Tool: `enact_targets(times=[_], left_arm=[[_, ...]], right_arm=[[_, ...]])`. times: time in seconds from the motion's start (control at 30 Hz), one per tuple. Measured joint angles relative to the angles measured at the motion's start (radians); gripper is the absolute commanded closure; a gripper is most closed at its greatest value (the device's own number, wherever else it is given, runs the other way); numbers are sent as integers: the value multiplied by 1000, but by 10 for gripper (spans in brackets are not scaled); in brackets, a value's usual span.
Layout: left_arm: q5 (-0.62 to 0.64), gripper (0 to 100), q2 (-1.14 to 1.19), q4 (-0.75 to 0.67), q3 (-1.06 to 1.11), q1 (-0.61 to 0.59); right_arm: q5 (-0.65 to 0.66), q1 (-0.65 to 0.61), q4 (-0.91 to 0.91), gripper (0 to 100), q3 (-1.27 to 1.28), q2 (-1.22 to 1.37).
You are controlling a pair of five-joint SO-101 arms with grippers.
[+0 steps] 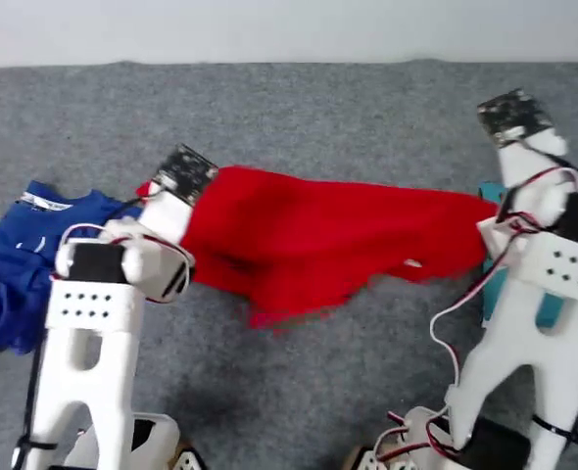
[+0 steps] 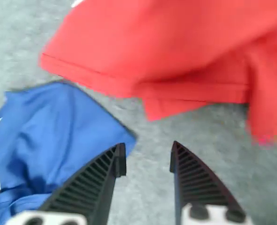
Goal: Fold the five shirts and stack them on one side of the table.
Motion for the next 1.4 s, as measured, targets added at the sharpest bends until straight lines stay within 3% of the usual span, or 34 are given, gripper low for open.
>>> enact_targets(times=[0.3,0.5,0.93,1.3,1.4], left_arm=[[-35,823,8,-37,100,184],[-35,771,192,-43,100,325],[6,768,459,-46,-75,580],[40,773,663,-157,-135,637],[40,816,713,-161,-160,637]], right_arm=[[0,11,6,988,0,0],[0,-31,25,988,0,0],[0,-51,25,988,0,0],[0,-51,25,988,0,11],[0,-51,25,988,0,14]])
